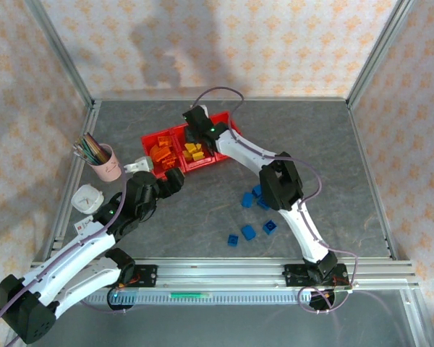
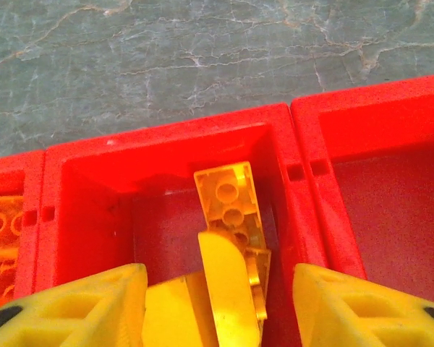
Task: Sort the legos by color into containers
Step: Place the lego in the container, then pick up the lego from the center of the table.
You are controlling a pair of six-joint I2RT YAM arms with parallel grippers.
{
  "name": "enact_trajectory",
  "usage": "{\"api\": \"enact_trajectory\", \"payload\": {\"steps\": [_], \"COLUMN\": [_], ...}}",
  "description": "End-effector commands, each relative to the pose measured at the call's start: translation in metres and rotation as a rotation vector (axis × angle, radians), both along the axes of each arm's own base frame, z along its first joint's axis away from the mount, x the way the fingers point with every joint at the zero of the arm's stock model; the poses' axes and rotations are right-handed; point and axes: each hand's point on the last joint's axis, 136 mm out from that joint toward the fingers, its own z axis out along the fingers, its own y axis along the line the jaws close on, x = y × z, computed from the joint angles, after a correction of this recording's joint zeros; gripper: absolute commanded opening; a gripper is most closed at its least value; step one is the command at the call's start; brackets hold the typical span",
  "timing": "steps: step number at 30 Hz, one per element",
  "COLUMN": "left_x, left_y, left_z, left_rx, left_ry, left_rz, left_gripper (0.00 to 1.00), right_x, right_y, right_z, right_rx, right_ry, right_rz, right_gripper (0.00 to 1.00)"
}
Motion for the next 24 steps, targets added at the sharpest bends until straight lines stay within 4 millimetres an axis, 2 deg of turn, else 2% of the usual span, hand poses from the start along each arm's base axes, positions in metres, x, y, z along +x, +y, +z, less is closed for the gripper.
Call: {"api": "enact_trajectory", "payload": {"steps": [1, 3, 12, 15, 24], "left_x": [0.002, 0.001, -0.008, -0.012, -0.023], "left_y": [-0.005, -0.008, -0.023, -0.03, -0.054], "left_z": [0.017, 0.015, 0.004, 0.002, -0.004], "left_rx": [-0.02, -0.029, -0.073, -0.084, -0.125], "left_ry": [-0.042, -0.037, -0.006, -0.005, -0.014], "left_rz": [-0.032, -0.049, -0.123, -0.141, -0.176], "left_gripper": [0.99, 0.99, 0.99, 0.99, 0.99], "right_x": [-0.018, -0.028, -0.081, -0.099, -0.153], "right_y": [-0.008, -0.017, -0.072, -0.092, -0.149], "right_z": [0.065, 0.074, 0.07, 0.06, 0.011], "right_rx": [0.07, 0.079, 0.057, 0.037, -0.023], "right_ry": [-0.061, -0.057, -0.004, 0.025, 0.146], "right_rz": [0.021, 0.017, -0.044, -0.073, -0.184], "right_gripper": [0.58, 0.6, 0.66, 0.68, 0.73]}}
